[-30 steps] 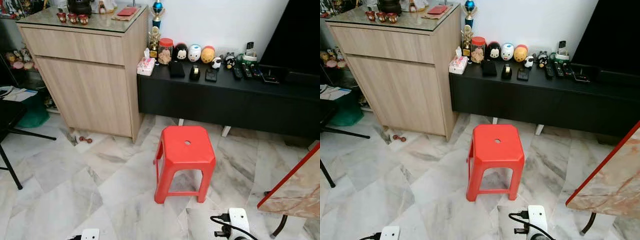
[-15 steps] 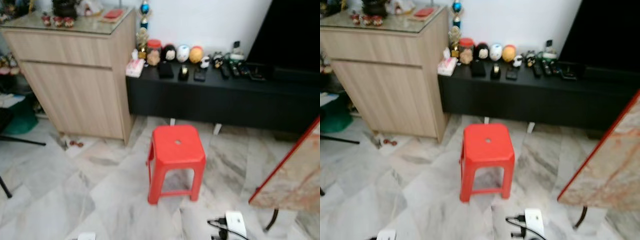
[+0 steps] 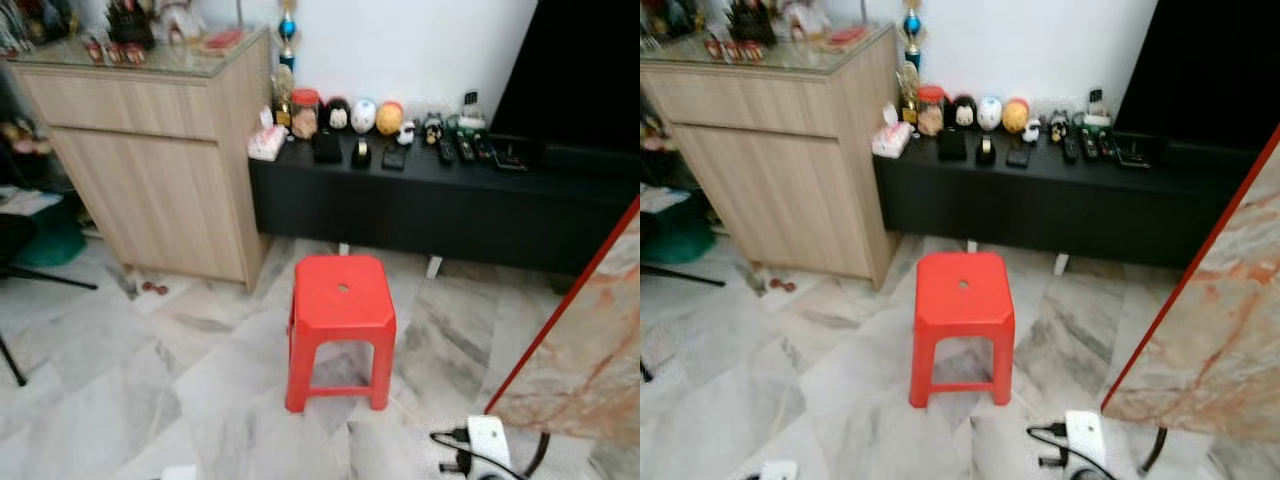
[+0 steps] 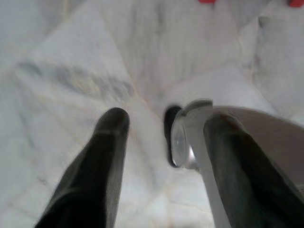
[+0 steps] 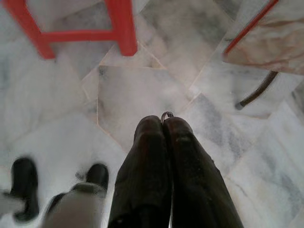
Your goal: Hang keys on a hook
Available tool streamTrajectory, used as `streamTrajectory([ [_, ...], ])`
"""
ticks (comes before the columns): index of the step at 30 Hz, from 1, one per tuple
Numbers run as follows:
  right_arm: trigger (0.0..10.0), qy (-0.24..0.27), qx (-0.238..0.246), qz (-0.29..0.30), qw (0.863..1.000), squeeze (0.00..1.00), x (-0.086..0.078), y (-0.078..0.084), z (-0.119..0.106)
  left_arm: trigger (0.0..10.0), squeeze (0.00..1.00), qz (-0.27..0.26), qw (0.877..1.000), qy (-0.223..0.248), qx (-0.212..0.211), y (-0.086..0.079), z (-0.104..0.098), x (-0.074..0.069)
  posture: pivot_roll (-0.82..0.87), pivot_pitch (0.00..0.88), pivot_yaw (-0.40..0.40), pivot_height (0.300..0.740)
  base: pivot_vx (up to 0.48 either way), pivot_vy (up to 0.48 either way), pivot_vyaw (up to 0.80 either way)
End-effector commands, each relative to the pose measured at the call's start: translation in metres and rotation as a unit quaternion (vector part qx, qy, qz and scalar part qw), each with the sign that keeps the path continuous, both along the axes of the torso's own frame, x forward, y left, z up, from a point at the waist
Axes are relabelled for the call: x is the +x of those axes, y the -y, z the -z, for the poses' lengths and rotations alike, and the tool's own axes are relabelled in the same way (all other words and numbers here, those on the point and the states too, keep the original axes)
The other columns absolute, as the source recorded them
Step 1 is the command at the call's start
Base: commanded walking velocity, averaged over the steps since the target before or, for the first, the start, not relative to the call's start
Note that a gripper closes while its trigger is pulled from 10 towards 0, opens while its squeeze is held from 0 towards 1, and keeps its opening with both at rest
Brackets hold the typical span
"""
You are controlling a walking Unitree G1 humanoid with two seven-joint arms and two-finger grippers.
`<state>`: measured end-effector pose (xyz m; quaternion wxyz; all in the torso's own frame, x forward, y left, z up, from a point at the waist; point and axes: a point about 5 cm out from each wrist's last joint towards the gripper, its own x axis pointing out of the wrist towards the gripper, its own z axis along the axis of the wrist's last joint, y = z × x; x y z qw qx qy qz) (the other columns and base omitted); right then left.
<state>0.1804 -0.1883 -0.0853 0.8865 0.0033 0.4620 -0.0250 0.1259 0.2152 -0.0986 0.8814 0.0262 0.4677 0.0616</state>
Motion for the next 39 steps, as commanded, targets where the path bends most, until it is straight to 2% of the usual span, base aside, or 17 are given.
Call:
streamTrajectory([
  [1,10.0,0.010,-0.008,0.002,1.000,0.00,0.007,0.005,-0.004,10.0,0.00,0.006,1.000,-0.015,-0.005,0.005,0.003,-0.004,0.04,0.000,-0.096,0.740,0.000,-0.349,0.00],
  [32,10.0,0.011,-0.008,0.002,1.000,0.00,0.007,0.005,-0.004,10.0,0.00,0.007,1.000,-0.015,-0.006,0.006,0.003,-0.002,0.04,0.000,-0.096,0.740,0.000,-0.349,0.00],
  [39,10.0,0.011,-0.010,0.019,1.000,0.00,0.006,0.006,-0.004,10.0,0.00,0.012,1.000,-0.008,-0.011,0.015,0.002,0.004,0.04,0.000,-0.097,0.740,0.000,-0.364,0.00],
])
